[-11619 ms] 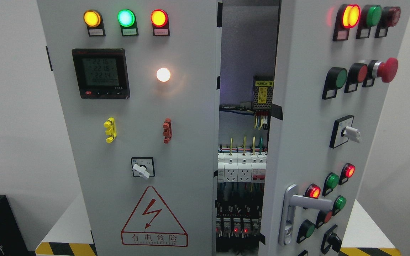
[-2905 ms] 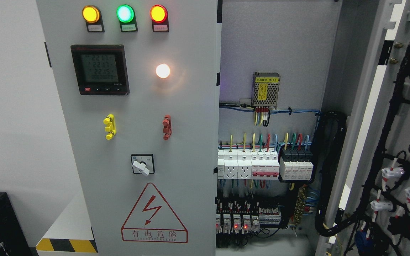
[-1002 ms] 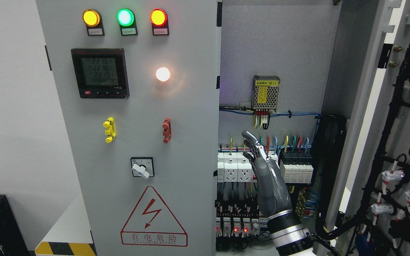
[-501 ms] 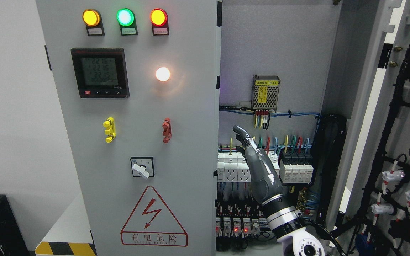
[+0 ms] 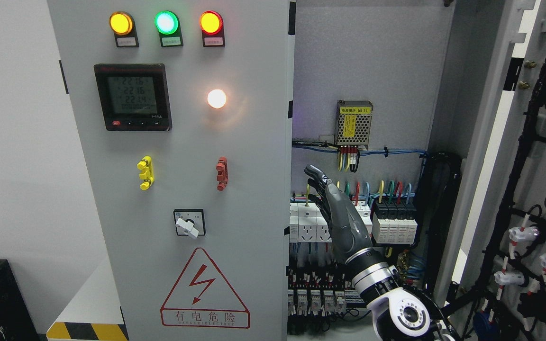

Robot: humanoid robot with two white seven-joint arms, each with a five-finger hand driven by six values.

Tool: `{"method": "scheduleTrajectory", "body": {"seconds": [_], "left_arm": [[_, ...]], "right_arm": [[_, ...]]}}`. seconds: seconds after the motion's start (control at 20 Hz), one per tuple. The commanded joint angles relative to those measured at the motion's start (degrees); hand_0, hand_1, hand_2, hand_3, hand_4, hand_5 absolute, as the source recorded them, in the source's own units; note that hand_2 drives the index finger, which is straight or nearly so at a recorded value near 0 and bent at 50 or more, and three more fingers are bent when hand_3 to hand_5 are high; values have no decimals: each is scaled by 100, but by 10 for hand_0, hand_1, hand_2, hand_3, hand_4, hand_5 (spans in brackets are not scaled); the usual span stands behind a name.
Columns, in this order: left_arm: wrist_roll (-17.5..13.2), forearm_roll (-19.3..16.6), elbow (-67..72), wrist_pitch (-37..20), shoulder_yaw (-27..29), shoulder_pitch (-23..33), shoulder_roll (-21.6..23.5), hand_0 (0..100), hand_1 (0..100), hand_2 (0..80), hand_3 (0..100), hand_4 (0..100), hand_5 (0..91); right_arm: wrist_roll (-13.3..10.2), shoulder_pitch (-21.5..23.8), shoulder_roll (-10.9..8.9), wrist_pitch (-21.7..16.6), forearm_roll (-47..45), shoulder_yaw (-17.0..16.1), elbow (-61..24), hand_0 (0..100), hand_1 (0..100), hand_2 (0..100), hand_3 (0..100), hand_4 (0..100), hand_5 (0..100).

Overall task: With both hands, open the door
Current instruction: 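Raise the right hand into the cabinet toward the indicator-light door edge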

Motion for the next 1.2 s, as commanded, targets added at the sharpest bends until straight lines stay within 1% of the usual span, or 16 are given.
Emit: {"method": "scheduleTrajectory", "body": {"seconds": [0.0,0.15,0.25,0.3,0.35,0.4,0.45,0.5,0.55,0.75,0.8,0.85,0.95,1.15], "left_arm": [[2,0,-1,-3,-3,-4,-4,0,0,0,0,0,0],[2,0,-1,6,-3,-4,-4,0,0,0,0,0,0],[2,0,-1,6,-3,-4,-4,0,0,0,0,0,0],[2,0,-1,-3,-3,-4,-4,0,0,0,0,0,0],[2,0,-1,6,-3,-4,-4,0,0,0,0,0,0],[2,0,-1,6,-3,-4,-4,0,0,0,0,0,0],[2,0,-1,-3,-3,-4,-4,0,0,0,0,0,0],[2,0,-1,-3,-3,-4,-4,0,0,0,0,0,0],[2,0,-1,6,-3,-4,-4,0,0,0,0,0,0],[2,0,-1,-3,-3,-4,-4,0,0,0,0,0,0],[2,0,-1,6,-3,-4,-4,0,0,0,0,0,0],[2,0,-1,-3,-3,-4,-4,0,0,0,0,0,0],[2,0,-1,6,-3,-4,-4,0,0,0,0,0,0],[2,0,-1,6,-3,-4,-4,0,0,0,0,0,0]], "right_arm": [[227,-222,60,28,-308,-49,386,0,0,0,0,0,0],[245,-362,25,28,-492,-58,570,0,0,0,0,0,0],[262,-363,-203,45,-685,-58,580,0,0,0,0,0,0],[262,-363,-256,45,-729,-58,571,0,0,0,0,0,0],[332,-363,-265,45,-739,-58,580,0,0,0,0,0,0],[541,-372,-274,37,-739,-58,589,0,0,0,0,0,0],[831,-372,-274,37,-739,-58,589,0,0,0,0,0,0],[1042,-372,-283,37,-739,-58,589,0,0,0,0,0,0],[1114,-372,-274,45,-739,-58,589,0,0,0,0,0,0],[1194,-547,-274,54,-774,-58,615,0,0,0,0,0,0],[1246,-608,-274,54,-774,-58,624,0,0,0,0,0,0],[1334,-618,-283,72,-774,-58,632,0,0,0,0,0,0],[1588,-609,-274,238,-774,-58,589,0,0,0,0,0,0],[1659,-609,-274,309,-783,-67,615,0,0,0,0,0,0]]}}
